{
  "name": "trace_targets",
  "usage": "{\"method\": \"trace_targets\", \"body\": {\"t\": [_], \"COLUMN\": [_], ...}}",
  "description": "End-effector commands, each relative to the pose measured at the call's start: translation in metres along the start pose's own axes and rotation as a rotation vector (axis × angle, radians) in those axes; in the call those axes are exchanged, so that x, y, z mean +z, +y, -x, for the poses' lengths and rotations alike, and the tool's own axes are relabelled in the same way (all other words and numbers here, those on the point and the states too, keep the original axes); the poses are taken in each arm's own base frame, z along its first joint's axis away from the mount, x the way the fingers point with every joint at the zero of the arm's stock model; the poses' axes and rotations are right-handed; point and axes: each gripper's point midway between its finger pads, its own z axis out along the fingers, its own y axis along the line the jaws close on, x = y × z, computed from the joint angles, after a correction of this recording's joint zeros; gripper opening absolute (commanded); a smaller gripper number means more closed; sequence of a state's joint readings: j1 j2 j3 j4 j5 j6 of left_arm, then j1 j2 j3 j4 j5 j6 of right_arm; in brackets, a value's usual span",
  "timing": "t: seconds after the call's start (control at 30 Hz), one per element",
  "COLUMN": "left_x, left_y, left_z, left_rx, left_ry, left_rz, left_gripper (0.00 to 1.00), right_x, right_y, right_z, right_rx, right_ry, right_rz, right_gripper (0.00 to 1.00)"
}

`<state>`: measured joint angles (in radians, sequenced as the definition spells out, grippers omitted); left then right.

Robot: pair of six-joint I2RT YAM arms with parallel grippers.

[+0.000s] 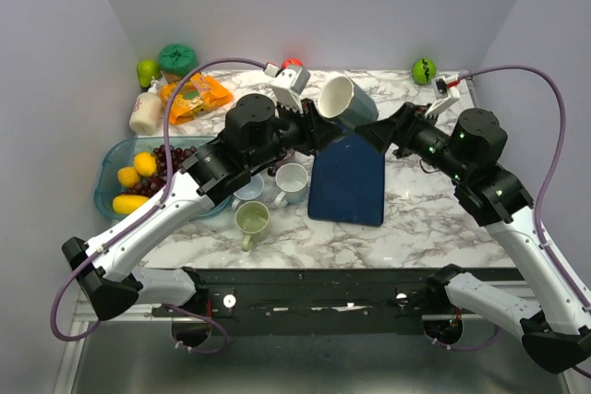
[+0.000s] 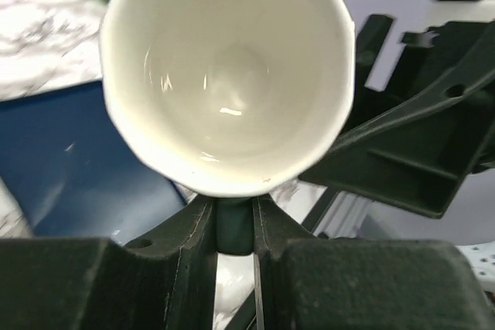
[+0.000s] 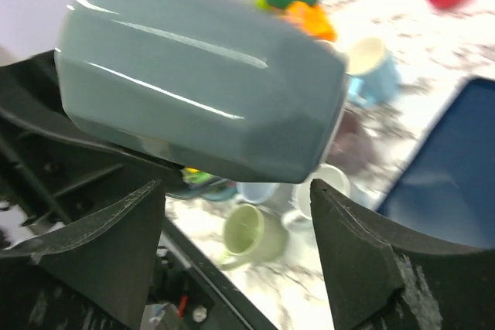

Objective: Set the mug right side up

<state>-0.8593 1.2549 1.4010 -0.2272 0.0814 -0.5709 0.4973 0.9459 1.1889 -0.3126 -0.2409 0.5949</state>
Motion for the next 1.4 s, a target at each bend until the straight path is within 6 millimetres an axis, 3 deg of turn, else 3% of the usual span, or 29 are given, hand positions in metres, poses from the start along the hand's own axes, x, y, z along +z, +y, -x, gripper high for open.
{"method": "trace_targets", "body": {"t": [0.0, 0.13, 0.2, 0.27, 0.33, 0.4, 0.57, 0.6, 0.87, 1.0, 1.17, 1.3, 1.37], "left_x": [-0.027, -0.030, -0.034, -0.041, -0.045, -0.049, -0.058, -0.061, -0.078, -0.091, -0.091, -0.097, -0.097], "left_y": [0.001, 0.012, 0.026, 0.022, 0.031, 0.032, 0.042, 0.045, 0.072, 0.096, 0.096, 0.112, 0.119], "left_z": [0.022, -0.011, -0.038, -0.064, -0.088, -0.111, -0.142, -0.157, -0.201, -0.222, -0.227, -0.242, -0.240], "left_rx": [0.079, 0.125, 0.182, 0.219, 0.226, 0.231, 0.251, 0.252, 0.209, 0.178, 0.133, 0.125, 0.138], "left_ry": [-0.034, 0.076, 0.143, 0.207, 0.254, 0.290, 0.324, 0.348, 0.391, 0.390, 0.344, 0.340, 0.308], "left_rz": [0.061, 0.120, 0.197, 0.197, 0.225, 0.237, 0.303, 0.311, 0.406, 0.473, 0.439, 0.470, 0.495], "left_gripper": [0.00, 0.00, 0.00, 0.00, 0.00, 0.00, 0.00, 0.00, 0.00, 0.00, 0.00, 0.00, 0.00], "right_x": [-0.021, -0.039, -0.047, -0.053, -0.058, -0.059, -0.055, -0.055, -0.052, -0.053, -0.054, -0.055, -0.055], "right_y": [-0.047, -0.072, -0.075, -0.086, -0.089, -0.093, -0.100, -0.100, -0.109, -0.114, -0.117, -0.120, -0.122], "right_z": [-0.008, -0.006, 0.005, 0.005, 0.010, 0.011, -0.001, -0.003, -0.021, -0.030, -0.041, -0.044, -0.047], "right_rx": [-0.028, -0.034, -0.054, -0.080, -0.099, -0.101, -0.079, -0.074, -0.047, -0.031, -0.009, -0.003, 0.002], "right_ry": [-0.018, -0.054, -0.080, -0.062, -0.057, -0.058, -0.027, -0.022, 0.039, 0.054, 0.076, 0.080, 0.085], "right_rz": [-0.249, -0.395, -0.440, -0.517, -0.550, -0.576, -0.588, -0.589, -0.612, -0.621, -0.626, -0.634, -0.640], "right_gripper": [0.82, 0.82, 0.83, 0.83, 0.83, 0.83, 0.83, 0.83, 0.83, 0.83, 0.83, 0.83, 0.83]}}
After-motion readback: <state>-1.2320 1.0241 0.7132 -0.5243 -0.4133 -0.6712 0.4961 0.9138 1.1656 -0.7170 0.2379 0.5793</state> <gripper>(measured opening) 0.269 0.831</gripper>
